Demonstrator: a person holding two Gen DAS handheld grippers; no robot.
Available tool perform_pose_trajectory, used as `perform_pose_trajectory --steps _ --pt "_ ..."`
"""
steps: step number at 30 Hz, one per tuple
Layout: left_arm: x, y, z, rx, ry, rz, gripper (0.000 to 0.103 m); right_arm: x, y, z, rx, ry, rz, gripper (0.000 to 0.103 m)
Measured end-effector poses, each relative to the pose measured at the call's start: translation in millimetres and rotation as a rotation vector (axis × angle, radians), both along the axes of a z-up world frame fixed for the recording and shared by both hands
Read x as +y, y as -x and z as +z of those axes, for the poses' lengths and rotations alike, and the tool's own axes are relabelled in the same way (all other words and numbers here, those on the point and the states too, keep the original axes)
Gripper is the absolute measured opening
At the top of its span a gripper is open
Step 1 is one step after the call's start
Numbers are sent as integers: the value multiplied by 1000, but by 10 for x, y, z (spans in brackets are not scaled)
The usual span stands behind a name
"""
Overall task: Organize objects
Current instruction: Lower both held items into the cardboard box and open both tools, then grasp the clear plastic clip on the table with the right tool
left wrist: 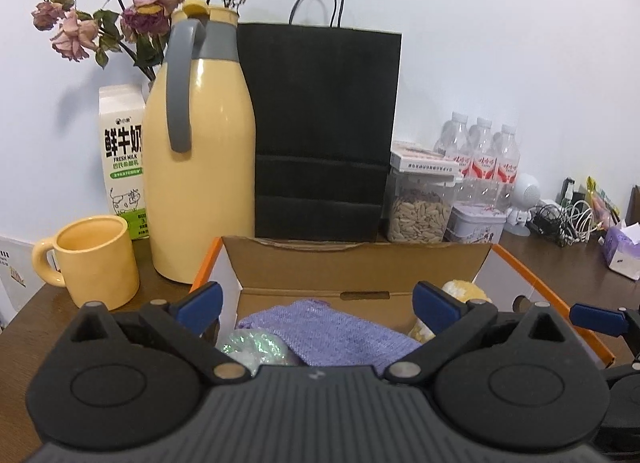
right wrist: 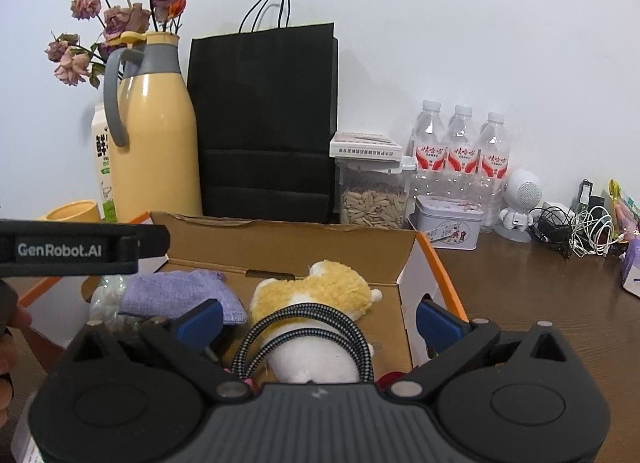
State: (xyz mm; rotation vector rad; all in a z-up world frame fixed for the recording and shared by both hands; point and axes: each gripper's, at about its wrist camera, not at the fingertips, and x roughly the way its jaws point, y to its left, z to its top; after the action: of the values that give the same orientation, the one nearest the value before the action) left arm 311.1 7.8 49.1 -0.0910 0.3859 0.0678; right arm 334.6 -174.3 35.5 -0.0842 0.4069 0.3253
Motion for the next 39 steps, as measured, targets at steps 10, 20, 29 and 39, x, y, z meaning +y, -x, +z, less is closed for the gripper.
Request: perform_pose_trajectory --steps 10,20,29,39 --pt "84 509 42 -97 16 13 103 -213 378 89 -74 -18 13 103" --pt "77 1026 -16 -90 -8 -9 103 -428 789 90 -78 -11 48 103" --pt "18 1300 -153 -21 -14 -31 103 -644 1092 -62 -18 10 45 103" --pt "28 1540 -330 31 -10 -41 103 -767 1284 -250 77 46 51 103"
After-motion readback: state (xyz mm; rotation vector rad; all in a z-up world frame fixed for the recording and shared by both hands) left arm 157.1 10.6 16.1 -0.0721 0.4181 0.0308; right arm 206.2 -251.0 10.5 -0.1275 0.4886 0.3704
